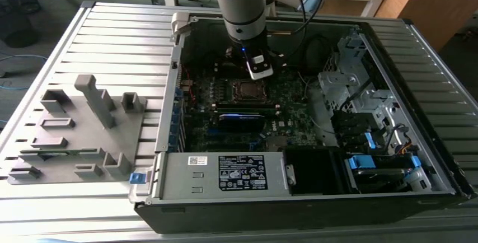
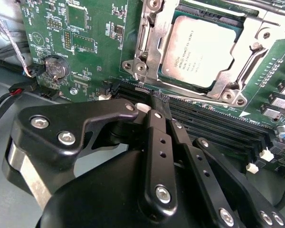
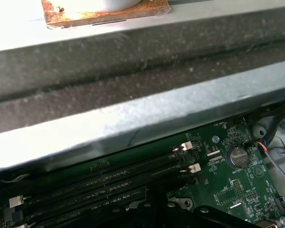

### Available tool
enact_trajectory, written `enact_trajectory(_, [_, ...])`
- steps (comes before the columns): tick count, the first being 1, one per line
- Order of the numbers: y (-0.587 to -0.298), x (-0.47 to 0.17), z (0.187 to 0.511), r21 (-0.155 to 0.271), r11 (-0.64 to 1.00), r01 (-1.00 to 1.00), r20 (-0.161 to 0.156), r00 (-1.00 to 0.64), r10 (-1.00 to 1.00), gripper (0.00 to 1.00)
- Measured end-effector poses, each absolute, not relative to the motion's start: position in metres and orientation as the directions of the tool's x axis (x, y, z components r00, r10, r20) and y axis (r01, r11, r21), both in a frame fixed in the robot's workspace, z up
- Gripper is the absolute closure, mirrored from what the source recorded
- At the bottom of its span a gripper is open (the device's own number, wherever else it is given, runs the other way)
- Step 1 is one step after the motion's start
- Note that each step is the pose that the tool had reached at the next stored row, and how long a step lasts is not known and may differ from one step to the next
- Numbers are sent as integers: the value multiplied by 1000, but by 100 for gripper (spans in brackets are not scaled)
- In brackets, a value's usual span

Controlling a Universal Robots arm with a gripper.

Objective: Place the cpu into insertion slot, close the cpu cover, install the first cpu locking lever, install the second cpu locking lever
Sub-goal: 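Install the first cpu locking lever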

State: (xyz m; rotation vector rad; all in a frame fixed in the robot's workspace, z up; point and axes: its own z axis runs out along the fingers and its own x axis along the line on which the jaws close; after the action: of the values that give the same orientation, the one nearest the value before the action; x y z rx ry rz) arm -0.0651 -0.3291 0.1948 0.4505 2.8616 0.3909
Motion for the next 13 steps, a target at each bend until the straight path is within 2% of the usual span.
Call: enact_trajectory(13, [-329, -65, 194, 294, 918, 267, -178, -928, 327, 89])
